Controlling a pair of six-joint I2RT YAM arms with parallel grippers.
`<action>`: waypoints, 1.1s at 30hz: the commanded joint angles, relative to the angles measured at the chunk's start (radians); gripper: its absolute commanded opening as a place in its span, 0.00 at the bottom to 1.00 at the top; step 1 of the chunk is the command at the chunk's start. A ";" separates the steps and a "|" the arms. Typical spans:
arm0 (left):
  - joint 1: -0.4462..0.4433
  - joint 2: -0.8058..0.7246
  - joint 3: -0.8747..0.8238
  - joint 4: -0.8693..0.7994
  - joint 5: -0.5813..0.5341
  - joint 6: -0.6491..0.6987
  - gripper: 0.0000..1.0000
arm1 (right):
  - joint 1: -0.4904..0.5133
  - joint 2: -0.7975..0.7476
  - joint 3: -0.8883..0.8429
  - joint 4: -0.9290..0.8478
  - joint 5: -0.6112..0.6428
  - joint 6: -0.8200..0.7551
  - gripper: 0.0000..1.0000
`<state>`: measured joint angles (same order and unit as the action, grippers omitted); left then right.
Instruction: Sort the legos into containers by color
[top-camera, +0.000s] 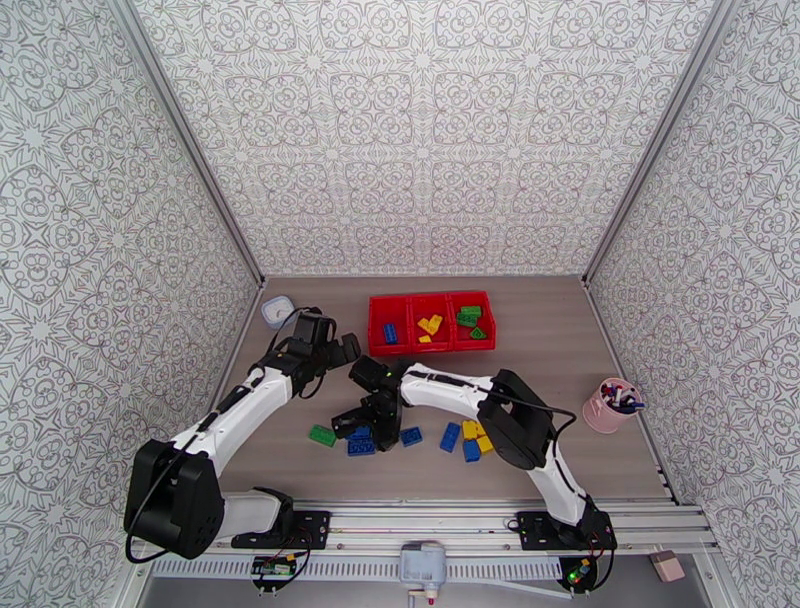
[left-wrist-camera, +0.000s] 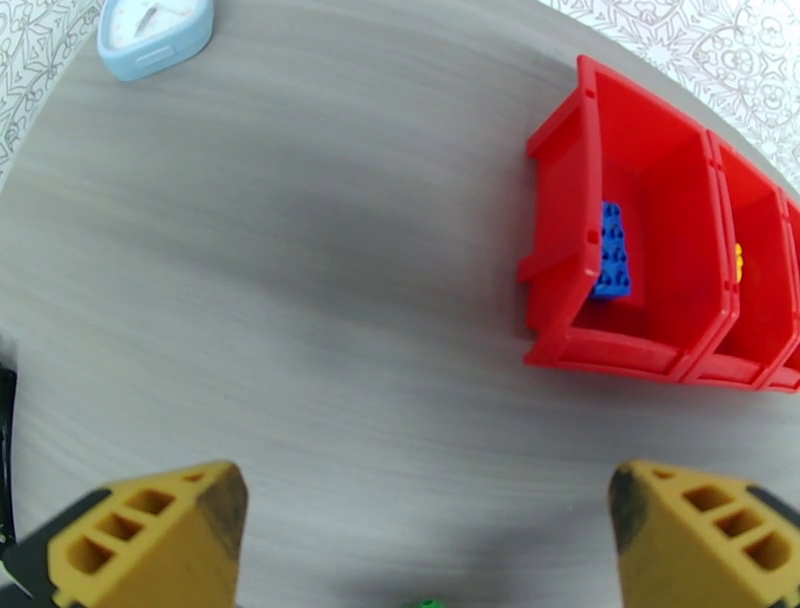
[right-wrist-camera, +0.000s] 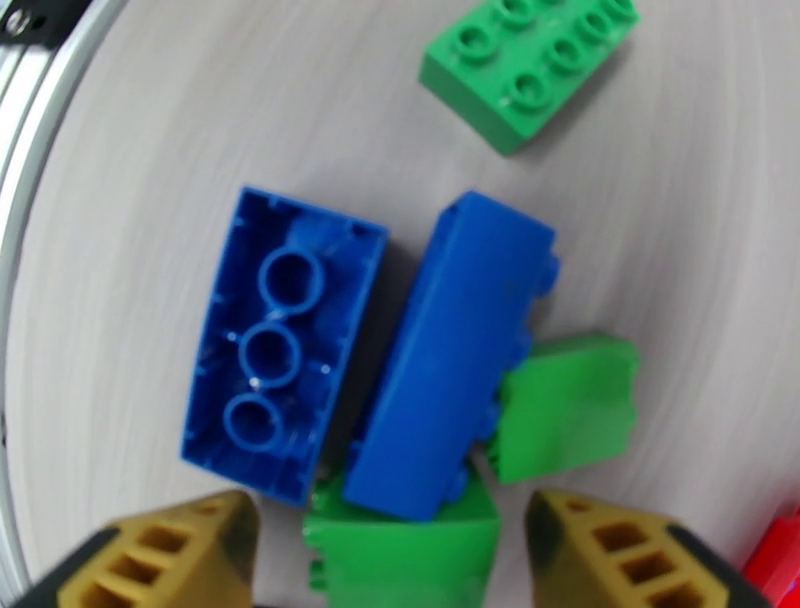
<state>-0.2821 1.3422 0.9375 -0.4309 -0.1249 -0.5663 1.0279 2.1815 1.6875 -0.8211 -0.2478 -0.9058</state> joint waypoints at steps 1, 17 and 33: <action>0.009 -0.023 -0.014 0.001 0.014 0.003 1.00 | 0.006 0.018 0.031 -0.039 -0.010 0.001 0.64; -0.027 -0.047 -0.020 0.067 0.030 0.083 1.00 | -0.033 -0.186 -0.149 0.127 -0.036 0.137 0.41; -0.166 -0.057 -0.090 0.347 0.193 0.420 1.00 | -0.425 -0.806 -0.814 0.728 0.013 0.664 0.40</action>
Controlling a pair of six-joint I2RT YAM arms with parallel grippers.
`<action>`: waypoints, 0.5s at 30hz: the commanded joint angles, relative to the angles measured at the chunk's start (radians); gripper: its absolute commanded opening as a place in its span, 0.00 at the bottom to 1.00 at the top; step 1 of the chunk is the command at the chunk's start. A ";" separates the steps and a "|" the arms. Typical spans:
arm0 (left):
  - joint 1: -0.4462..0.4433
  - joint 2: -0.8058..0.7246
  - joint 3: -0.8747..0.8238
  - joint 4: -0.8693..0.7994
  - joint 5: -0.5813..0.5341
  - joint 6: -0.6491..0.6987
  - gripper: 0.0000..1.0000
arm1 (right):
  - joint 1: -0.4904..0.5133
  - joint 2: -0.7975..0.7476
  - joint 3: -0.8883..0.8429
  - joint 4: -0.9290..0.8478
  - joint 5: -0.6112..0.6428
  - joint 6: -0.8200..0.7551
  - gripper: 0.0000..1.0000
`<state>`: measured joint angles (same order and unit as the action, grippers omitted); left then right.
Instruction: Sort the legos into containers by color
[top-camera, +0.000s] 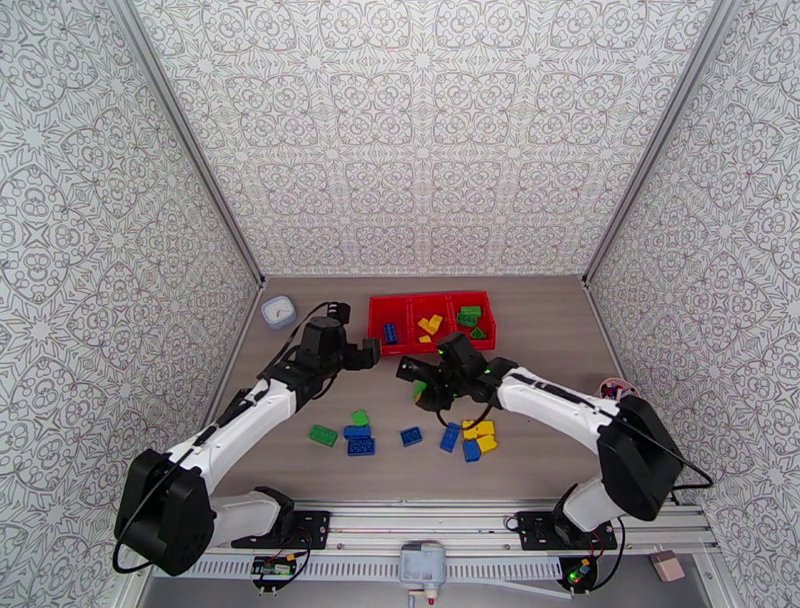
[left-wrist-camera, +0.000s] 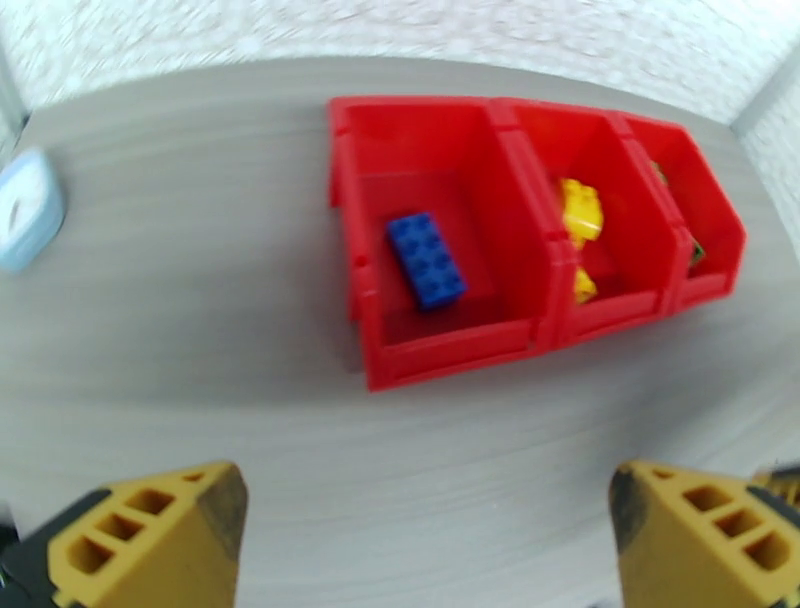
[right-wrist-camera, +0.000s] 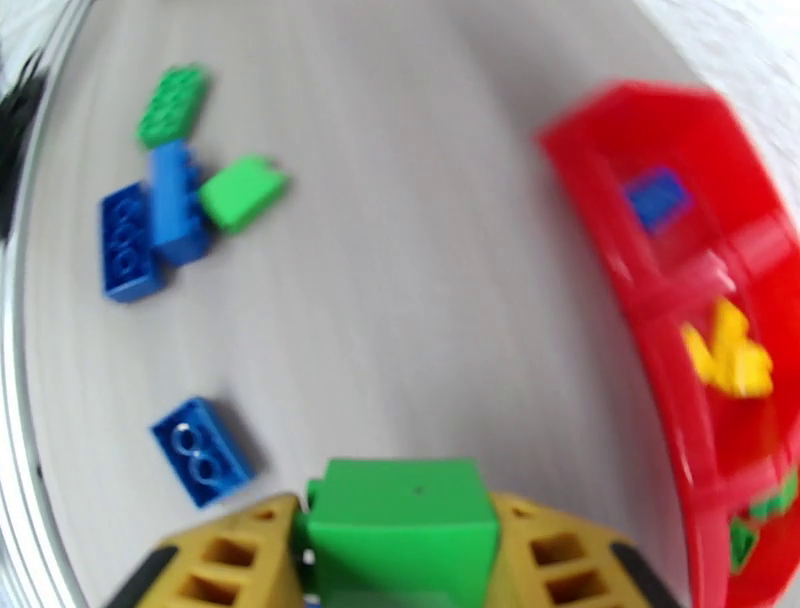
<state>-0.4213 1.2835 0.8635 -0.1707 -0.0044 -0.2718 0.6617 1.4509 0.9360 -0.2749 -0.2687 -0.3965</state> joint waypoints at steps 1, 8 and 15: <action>-0.040 0.005 -0.014 0.092 0.092 0.164 1.00 | -0.095 -0.103 -0.086 0.217 0.051 0.192 0.40; -0.137 0.025 -0.020 0.089 0.177 0.351 1.00 | -0.290 -0.078 -0.032 0.222 0.151 0.383 0.40; -0.218 0.026 -0.035 0.050 0.245 0.493 0.99 | -0.378 0.152 0.206 0.100 0.211 0.454 0.40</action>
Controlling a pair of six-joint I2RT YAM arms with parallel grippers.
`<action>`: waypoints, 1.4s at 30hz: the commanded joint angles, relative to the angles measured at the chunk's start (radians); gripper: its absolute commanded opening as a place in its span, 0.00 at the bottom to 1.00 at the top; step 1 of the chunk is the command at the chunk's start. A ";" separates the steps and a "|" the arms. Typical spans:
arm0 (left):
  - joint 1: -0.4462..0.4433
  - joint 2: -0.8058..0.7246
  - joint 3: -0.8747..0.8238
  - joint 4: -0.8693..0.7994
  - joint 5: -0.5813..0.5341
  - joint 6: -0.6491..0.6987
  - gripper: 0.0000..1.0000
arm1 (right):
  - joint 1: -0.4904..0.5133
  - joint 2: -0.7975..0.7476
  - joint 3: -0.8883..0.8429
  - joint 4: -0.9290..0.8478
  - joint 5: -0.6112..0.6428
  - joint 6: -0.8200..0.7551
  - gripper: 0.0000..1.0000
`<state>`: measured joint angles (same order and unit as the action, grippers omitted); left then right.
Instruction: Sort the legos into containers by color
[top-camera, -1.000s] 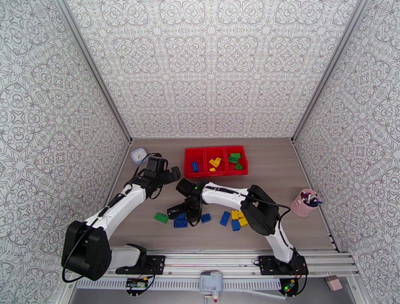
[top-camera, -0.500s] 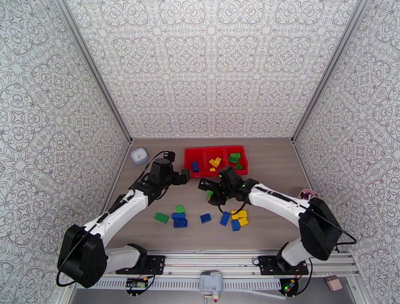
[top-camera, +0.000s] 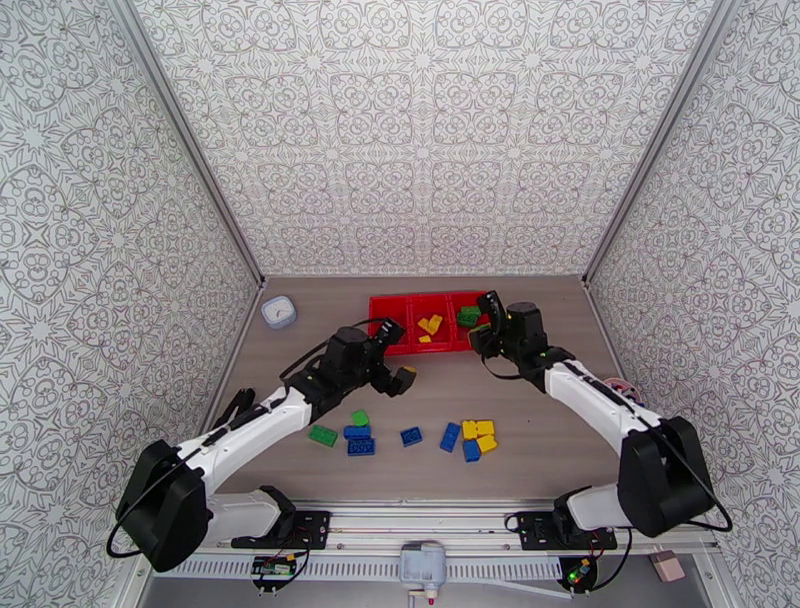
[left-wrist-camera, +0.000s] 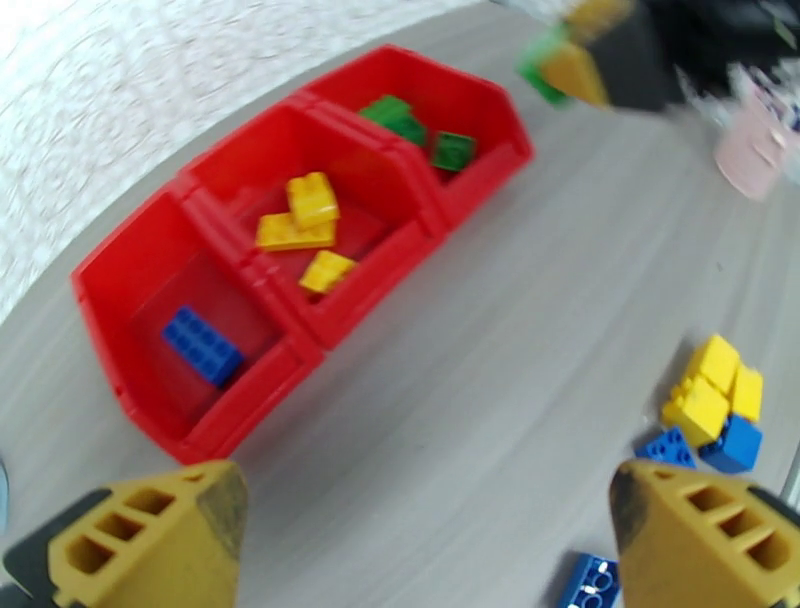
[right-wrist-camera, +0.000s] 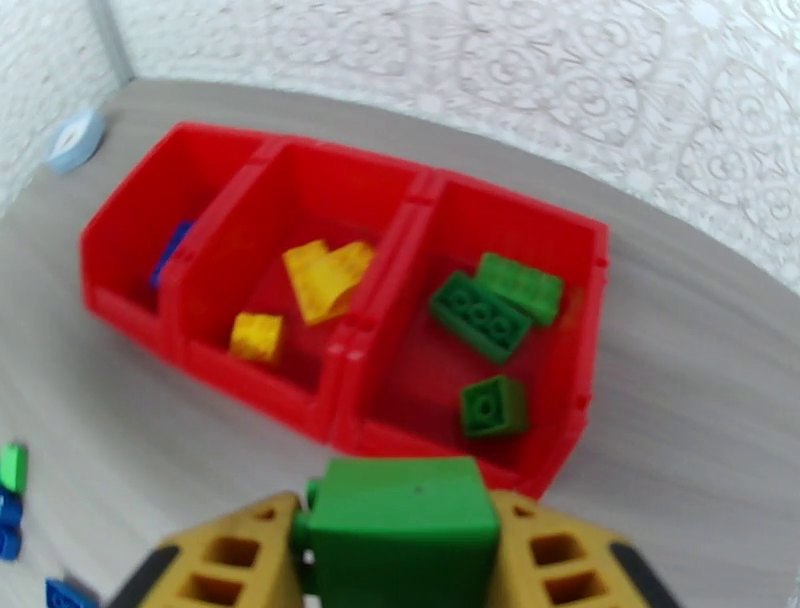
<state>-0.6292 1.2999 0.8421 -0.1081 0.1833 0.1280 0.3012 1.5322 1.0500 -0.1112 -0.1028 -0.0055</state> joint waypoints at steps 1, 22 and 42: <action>-0.013 0.010 -0.014 -0.023 0.090 0.098 0.99 | -0.026 0.109 0.133 -0.085 0.044 0.075 0.40; -0.094 0.068 0.040 -0.233 0.112 0.170 1.00 | -0.043 0.355 0.425 -0.157 0.029 0.051 0.82; -0.247 0.264 0.093 -0.409 0.002 0.208 0.96 | -0.047 0.155 0.178 -0.069 0.029 0.013 0.97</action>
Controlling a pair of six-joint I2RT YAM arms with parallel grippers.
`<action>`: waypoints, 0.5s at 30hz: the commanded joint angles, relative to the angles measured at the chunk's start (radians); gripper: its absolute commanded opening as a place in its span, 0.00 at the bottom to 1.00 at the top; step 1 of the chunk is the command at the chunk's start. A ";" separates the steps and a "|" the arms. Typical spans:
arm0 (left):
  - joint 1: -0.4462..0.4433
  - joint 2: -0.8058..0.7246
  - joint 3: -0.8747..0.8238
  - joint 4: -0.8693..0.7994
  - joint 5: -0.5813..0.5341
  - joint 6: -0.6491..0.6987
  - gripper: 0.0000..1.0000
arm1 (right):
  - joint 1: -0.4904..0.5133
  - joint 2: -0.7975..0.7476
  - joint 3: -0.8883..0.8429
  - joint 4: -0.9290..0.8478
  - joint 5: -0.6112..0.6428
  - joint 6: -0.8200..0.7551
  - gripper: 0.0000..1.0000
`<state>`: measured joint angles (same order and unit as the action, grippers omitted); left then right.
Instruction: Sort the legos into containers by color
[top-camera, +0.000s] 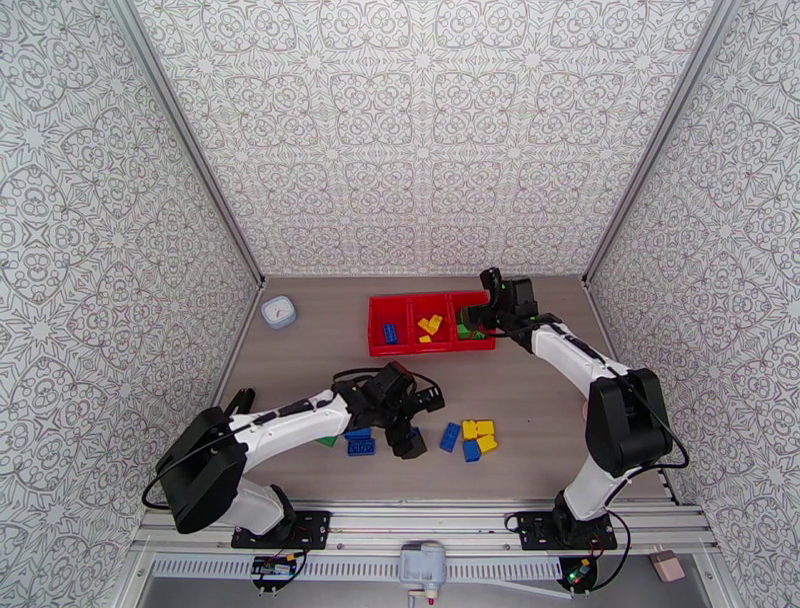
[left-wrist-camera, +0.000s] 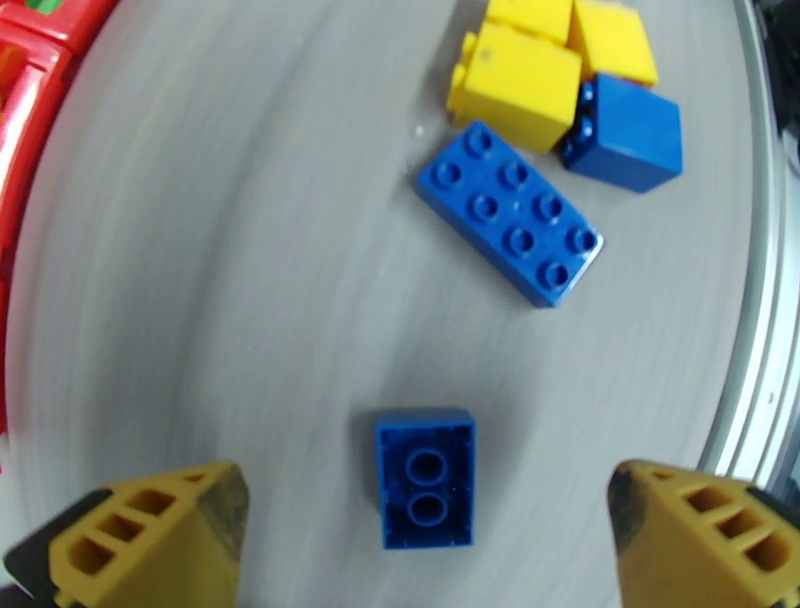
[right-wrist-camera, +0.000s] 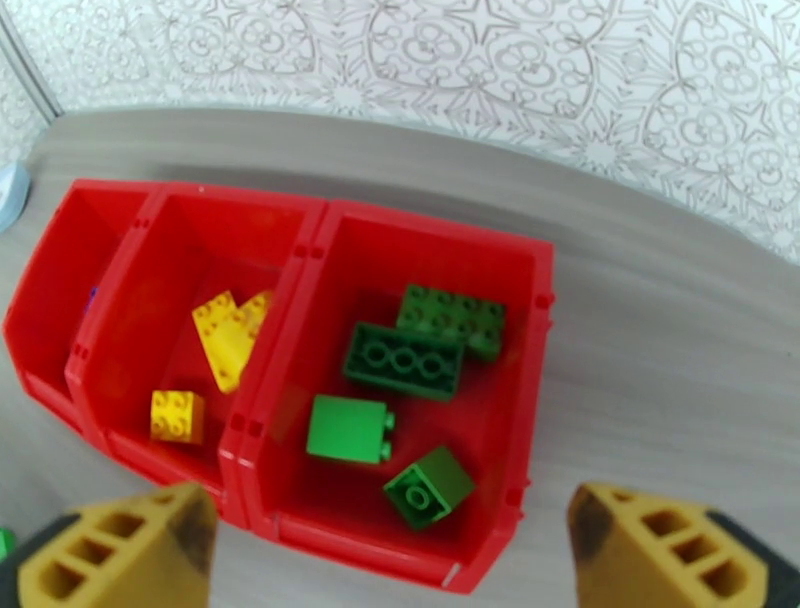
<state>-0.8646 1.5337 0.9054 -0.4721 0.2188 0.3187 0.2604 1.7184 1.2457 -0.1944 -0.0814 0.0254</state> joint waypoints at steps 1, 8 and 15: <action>-0.015 0.047 0.032 -0.051 -0.035 0.025 0.92 | -0.006 -0.031 -0.019 0.014 0.008 -0.018 0.97; -0.039 0.154 0.066 -0.078 -0.070 0.037 0.86 | -0.006 -0.030 -0.019 0.012 0.005 -0.019 0.97; -0.047 0.183 0.074 -0.063 -0.112 0.029 0.62 | -0.007 -0.035 -0.021 0.009 0.000 -0.016 0.97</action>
<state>-0.9054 1.6997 0.9489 -0.5236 0.1326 0.3397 0.2596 1.7145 1.2331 -0.1909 -0.0814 0.0181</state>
